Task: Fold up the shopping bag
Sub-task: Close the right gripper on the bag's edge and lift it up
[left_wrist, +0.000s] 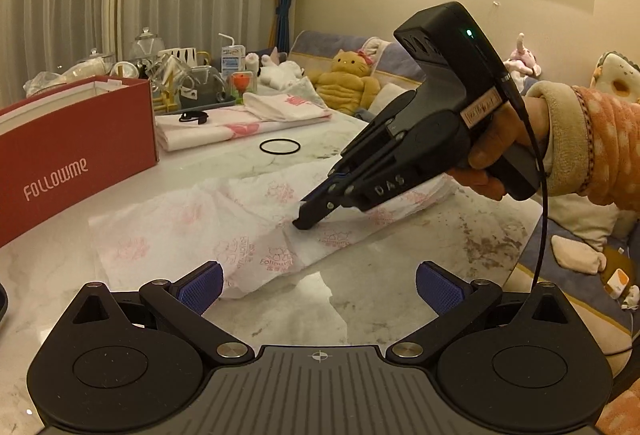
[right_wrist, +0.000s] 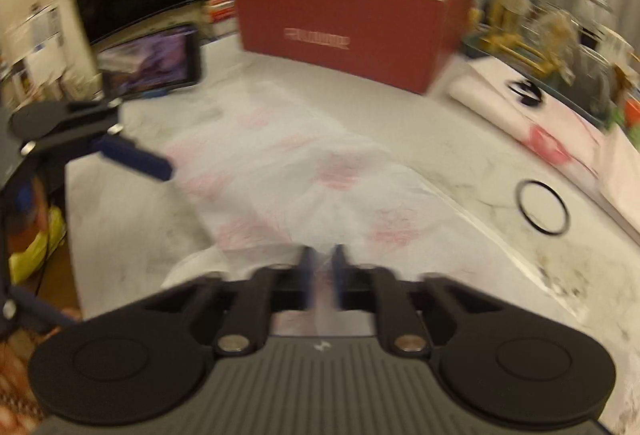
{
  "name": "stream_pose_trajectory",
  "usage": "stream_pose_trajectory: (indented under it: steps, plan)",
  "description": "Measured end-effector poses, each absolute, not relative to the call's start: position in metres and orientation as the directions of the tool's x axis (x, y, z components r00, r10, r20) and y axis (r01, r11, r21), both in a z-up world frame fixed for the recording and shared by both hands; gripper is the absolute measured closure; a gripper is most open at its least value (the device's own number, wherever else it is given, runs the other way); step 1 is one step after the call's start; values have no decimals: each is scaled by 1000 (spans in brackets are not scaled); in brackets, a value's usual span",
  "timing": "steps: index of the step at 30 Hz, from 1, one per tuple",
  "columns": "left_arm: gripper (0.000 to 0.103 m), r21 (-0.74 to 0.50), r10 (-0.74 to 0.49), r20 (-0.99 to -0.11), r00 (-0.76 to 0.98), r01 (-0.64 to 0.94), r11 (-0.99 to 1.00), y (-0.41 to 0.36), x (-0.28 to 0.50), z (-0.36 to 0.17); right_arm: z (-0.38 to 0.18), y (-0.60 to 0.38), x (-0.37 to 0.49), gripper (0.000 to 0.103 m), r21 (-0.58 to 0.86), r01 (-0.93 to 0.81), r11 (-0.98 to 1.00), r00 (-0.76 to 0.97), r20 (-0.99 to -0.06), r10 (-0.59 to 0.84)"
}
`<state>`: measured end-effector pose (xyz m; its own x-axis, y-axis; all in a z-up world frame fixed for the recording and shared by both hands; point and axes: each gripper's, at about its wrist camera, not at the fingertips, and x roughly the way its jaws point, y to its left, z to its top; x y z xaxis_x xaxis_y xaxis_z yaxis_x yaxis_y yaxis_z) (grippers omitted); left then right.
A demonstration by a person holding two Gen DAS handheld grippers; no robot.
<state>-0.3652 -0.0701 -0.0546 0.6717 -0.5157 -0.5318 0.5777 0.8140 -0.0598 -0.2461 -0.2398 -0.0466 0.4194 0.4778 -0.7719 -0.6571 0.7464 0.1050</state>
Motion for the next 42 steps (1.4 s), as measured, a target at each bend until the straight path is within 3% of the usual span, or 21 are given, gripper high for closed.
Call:
stream_pose_trajectory:
  steps: [4, 9, 12, 15, 18, 22, 28, 33, 39, 42]
  plan:
    - [0, -67, -526, -529, 666, 585, 808, -75, -359, -55, -38, -256, -247, 102, 292, -568, 770, 409, -712, 571]
    - [0, -38, -530, -524, 667, 603, 796, -90, -353, -49, -12, -285, -255, 102, 694, -374, 616, 401, -478, 782]
    - [0, -14, -508, -544, 668, 598, 802, -97, -346, -49, -8, -304, -263, 102, 836, -248, 489, 457, -345, 820]
    - [0, -15, -482, -576, 660, 582, 813, -96, -340, -53, -12, -343, -270, 101, 921, -111, 373, 597, -238, 766]
    - [0, -22, -472, -582, 663, 567, 823, -90, -338, -53, -39, -387, -279, 99, 929, 90, 359, 726, -308, 615]
    - [0, -39, -491, -561, 667, 572, 820, -84, -341, -48, -87, -424, -291, 98, 890, 308, 335, 714, -449, 537]
    - [0, -6, -482, -578, 658, 587, 809, -98, -333, -49, -68, -419, -303, 98, 845, 167, 507, 698, -465, 545]
    - [0, 65, -412, -641, 647, 581, 811, -119, -322, -64, -31, -425, -302, 95, 697, 38, 716, 696, -532, 481]
    - [0, 46, -478, -598, 643, 623, 781, -134, -320, -45, -47, -445, -312, 94, 829, 19, 559, 655, -433, 620]
    - [0, 145, -431, -645, 631, 654, 742, -158, -319, -51, -56, -441, -315, 94, 853, 20, 522, 633, -415, 654]
